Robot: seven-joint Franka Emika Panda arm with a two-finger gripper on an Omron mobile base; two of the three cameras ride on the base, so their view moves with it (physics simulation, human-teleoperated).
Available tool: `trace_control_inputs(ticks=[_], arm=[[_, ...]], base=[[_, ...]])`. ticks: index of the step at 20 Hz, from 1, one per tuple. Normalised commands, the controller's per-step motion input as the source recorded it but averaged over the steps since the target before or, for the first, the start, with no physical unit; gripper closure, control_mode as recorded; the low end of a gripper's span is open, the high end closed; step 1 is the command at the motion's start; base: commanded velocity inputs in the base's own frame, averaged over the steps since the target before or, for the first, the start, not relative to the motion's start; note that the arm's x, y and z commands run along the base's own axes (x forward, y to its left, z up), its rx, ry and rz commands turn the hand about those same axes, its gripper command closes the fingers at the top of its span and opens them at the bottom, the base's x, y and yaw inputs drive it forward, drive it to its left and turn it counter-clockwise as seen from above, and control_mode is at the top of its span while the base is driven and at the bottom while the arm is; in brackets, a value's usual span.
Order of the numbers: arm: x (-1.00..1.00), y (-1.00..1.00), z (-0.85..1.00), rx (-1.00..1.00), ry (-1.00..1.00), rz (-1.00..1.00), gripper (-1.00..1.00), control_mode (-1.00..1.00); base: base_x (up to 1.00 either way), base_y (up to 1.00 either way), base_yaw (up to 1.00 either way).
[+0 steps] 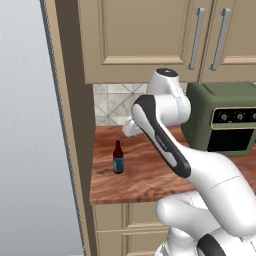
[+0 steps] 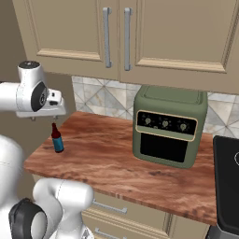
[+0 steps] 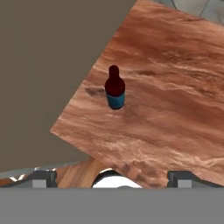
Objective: Place the drinks on the dining counter in a tight cluster.
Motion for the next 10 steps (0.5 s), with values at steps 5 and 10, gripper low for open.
trace_control_inputs(ticks=[5, 10], arm=[[0.23, 0.22, -0.54, -0.02, 0.08, -0.04, -1.0, -1.0], [0.21, 0.0, -0.11, -0.01, 0.02, -0.12, -1.0, -1.0]], base=[[0.0, 0.0, 0.0], [0.0, 0.0, 0.0]])
